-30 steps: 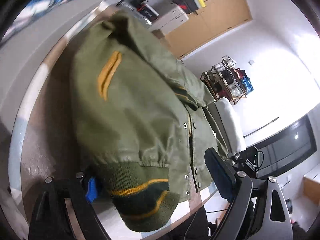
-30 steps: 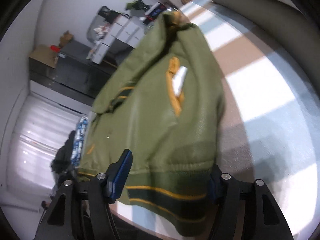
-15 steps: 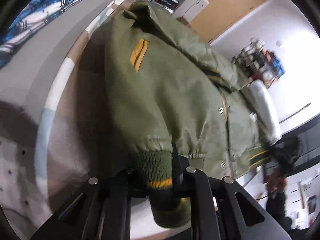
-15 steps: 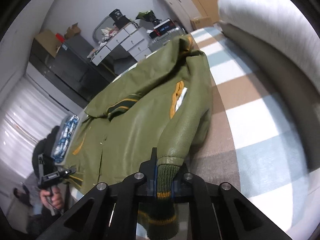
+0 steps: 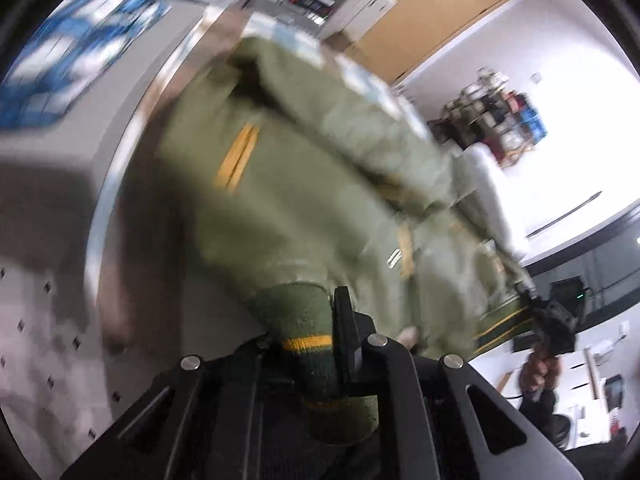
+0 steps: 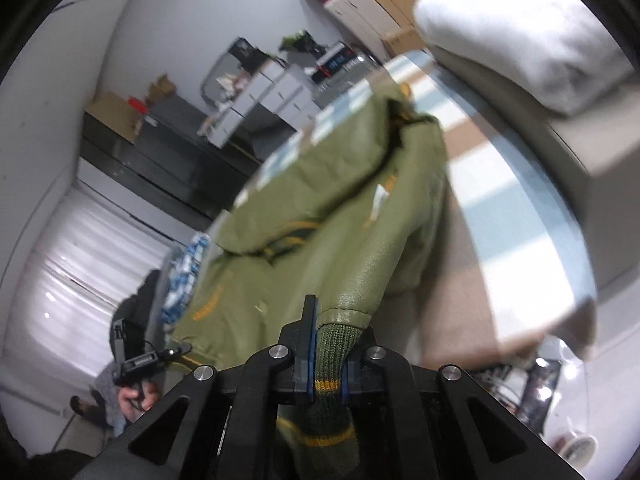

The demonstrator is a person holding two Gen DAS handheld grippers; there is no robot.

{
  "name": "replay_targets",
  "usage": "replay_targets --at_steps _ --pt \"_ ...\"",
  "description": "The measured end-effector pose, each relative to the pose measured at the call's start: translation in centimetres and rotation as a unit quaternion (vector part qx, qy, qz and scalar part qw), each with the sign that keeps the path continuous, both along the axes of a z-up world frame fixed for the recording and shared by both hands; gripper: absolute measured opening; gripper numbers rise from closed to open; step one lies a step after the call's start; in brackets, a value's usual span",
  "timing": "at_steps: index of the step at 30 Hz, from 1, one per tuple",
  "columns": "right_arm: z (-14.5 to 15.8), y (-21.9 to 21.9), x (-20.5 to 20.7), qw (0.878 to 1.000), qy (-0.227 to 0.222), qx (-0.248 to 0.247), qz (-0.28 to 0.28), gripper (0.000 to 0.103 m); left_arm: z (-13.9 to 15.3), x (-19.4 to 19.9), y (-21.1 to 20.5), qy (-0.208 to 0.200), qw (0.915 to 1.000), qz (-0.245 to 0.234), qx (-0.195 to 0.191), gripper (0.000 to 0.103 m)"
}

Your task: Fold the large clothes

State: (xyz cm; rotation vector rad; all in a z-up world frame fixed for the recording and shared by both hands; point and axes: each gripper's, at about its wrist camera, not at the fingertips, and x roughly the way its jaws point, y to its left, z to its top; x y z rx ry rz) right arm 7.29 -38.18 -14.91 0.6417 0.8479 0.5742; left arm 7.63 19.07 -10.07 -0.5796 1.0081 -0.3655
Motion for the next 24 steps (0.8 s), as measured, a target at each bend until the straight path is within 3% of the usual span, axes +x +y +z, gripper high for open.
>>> replay_targets --at_steps 5,8,12,17,19,20,22,23,24 --pt "4.7 1.9 7.6 0.999 -0.036 0.037 -0.013 0.008 4.3 8.5 1.0 -0.012 0.9994 -0.024 -0.023 0.008" --pt "5.8 2.1 13.4 0.998 -0.020 0.054 -0.039 0.008 5.5 13.2 2.6 0.002 0.9971 -0.022 -0.073 0.009" --pt "3.4 2.6 21.2 0.995 0.053 0.056 -0.069 0.011 3.8 19.7 5.1 0.037 0.9946 0.030 -0.092 0.009" --pt "-1.9 2.6 26.6 0.987 0.135 0.022 -0.081 0.017 -0.3 21.6 5.8 0.081 0.9942 0.041 -0.059 0.016" --pt "-2.8 2.6 27.3 0.987 0.145 0.003 -0.073 0.021 -0.7 21.0 6.0 0.090 0.9946 0.038 -0.035 0.031" --pt "-2.9 2.5 27.1 0.987 0.144 0.001 -0.073 0.021 -0.9 20.7 6.4 0.089 0.9948 0.042 -0.028 0.046" --pt "-3.0 1.9 27.0 0.987 0.143 0.005 -0.068 0.021 -0.4 20.2 7.4 0.084 0.9947 0.047 -0.035 0.052" --pt "-2.9 1.5 27.0 0.987 0.144 0.008 -0.066 0.021 0.1 19.9 8.0 0.083 0.9944 0.060 -0.024 0.065" --pt "-2.7 1.3 26.8 0.987 0.144 0.008 -0.063 0.021 0.9 19.5 8.6 0.073 0.9947 0.071 -0.016 0.071"
